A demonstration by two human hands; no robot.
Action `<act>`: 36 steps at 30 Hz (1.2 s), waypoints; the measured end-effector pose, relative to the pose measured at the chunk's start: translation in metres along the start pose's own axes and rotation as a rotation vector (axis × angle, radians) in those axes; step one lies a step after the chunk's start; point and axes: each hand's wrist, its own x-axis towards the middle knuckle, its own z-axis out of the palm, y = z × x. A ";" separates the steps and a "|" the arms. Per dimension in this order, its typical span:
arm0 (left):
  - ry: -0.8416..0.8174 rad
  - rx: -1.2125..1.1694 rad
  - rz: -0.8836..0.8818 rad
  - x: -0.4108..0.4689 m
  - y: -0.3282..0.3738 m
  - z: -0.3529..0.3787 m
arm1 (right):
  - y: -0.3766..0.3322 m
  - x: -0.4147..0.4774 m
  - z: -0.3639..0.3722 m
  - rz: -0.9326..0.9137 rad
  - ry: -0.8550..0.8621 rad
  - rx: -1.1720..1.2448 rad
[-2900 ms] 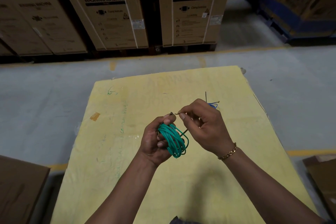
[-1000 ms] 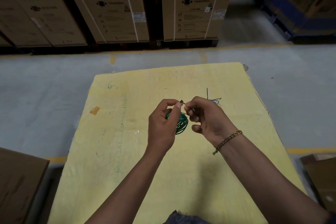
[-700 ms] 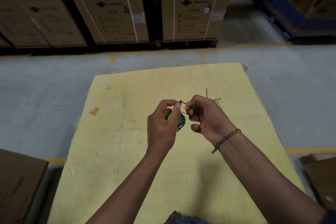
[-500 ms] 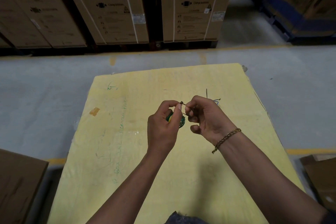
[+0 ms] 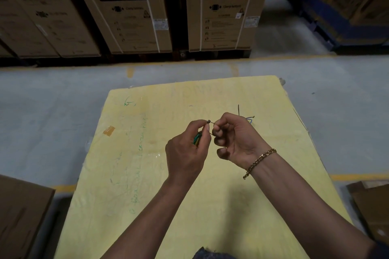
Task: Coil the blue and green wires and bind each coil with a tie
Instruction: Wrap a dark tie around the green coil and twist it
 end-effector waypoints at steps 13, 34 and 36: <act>0.025 0.133 0.132 0.003 -0.008 -0.005 | -0.005 0.002 -0.004 -0.041 -0.067 -0.095; -0.169 -0.373 -0.315 0.007 -0.005 -0.008 | -0.005 0.009 -0.003 -0.049 -0.002 -0.211; -0.173 -0.420 -0.387 0.009 -0.002 -0.008 | -0.004 0.008 -0.003 -0.037 -0.008 -0.209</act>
